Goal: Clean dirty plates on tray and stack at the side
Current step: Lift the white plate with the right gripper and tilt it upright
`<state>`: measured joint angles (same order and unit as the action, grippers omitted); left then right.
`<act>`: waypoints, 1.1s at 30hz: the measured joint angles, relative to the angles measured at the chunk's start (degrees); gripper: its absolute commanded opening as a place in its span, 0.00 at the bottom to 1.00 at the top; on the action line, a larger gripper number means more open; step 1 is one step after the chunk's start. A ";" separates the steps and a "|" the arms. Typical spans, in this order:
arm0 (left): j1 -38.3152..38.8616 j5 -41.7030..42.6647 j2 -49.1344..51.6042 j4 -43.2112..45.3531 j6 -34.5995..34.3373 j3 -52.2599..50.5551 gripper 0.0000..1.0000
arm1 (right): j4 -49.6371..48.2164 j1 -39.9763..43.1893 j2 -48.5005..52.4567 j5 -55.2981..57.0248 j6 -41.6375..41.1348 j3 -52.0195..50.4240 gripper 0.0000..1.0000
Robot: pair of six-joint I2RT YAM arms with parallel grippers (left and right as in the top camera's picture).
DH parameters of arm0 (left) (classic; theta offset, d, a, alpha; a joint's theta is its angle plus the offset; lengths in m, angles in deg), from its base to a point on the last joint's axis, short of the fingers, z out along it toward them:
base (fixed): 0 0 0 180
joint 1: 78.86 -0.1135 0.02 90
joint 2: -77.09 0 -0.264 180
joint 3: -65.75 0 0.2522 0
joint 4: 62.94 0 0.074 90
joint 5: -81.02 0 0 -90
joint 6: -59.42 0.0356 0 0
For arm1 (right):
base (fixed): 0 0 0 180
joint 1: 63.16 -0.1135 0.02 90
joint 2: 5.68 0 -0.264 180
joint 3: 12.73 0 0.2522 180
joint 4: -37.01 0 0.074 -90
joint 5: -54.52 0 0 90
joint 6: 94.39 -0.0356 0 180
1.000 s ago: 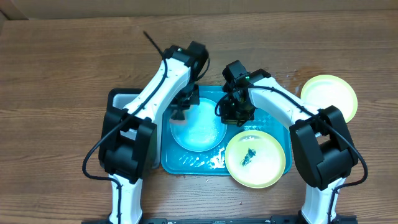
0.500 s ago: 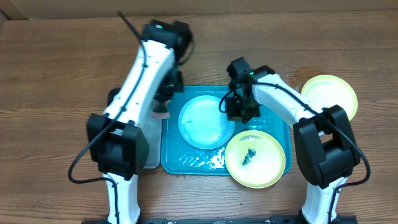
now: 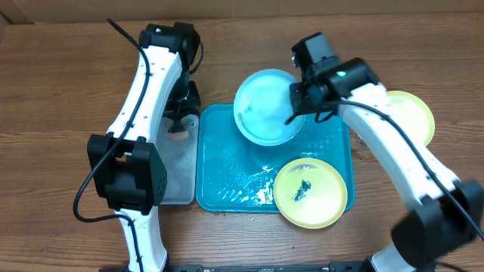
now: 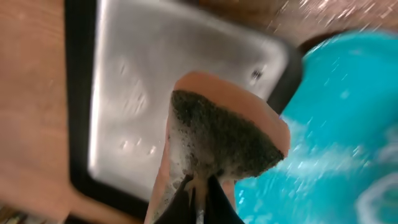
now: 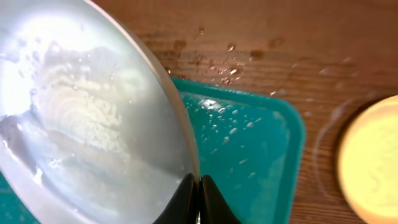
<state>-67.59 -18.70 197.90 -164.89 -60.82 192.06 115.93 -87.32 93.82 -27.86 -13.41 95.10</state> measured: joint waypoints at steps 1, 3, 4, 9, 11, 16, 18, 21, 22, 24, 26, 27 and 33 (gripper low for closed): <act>0.00 0.00 -0.81 2.10 0.00 -1.38 0.04 | 0.33 0.02 -1.14 0.28 0.79 0.04 0.04; 0.13 -0.02 -2.95 5.49 0.00 -4.28 0.05 | 1.29 -0.20 -3.17 1.42 3.17 0.04 0.04; 0.15 -0.02 -4.46 7.15 0.00 -5.99 0.05 | 1.64 -0.28 -3.85 2.12 3.91 0.04 0.04; 0.26 -0.07 -13.25 12.66 0.39 -15.10 0.04 | 1.90 -2.78 -5.92 7.63 7.93 0.07 0.04; 0.02 -0.20 -16.24 13.92 0.42 -19.47 0.04 | 1.84 -5.07 -6.36 11.58 9.33 0.04 0.04; -1.73 -0.17 -18.49 17.51 0.42 -30.10 0.04 | 1.40 -13.49 -6.47 23.06 12.04 0.04 0.04; -2.58 -0.20 -18.49 17.99 0.42 -32.28 0.04 | 1.49 -16.96 -6.47 27.41 12.98 0.07 0.04; -3.96 -0.07 -18.49 19.17 0.42 -32.74 0.05 | 1.64 -22.91 -6.47 36.00 14.16 0.07 0.04; -4.48 0.24 -18.56 19.76 0.42 -32.74 0.04 | 1.86 -24.79 -6.47 39.06 14.60 0.04 0.04; -5.92 1.51 -18.60 21.07 0.57 -32.81 0.04 | 2.16 -28.33 -6.47 44.65 15.56 0.07 0.04; -7.48 3.06 -18.62 22.21 0.85 -33.16 0.04 | 2.29 -31.23 -6.47 49.59 16.68 0.04 0.04; -8.31 3.89 -18.60 22.43 1.11 -33.40 0.04 | 2.38 -32.61 -6.47 52.15 17.20 0.04 0.04; -11.06 6.49 -18.62 22.49 2.73 -33.79 0.05 | 2.43 -39.15 -6.47 64.76 20.22 0.07 0.04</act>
<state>-78.65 -12.20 179.28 -142.39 -58.08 158.27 118.36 -126.47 87.35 36.90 6.81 95.16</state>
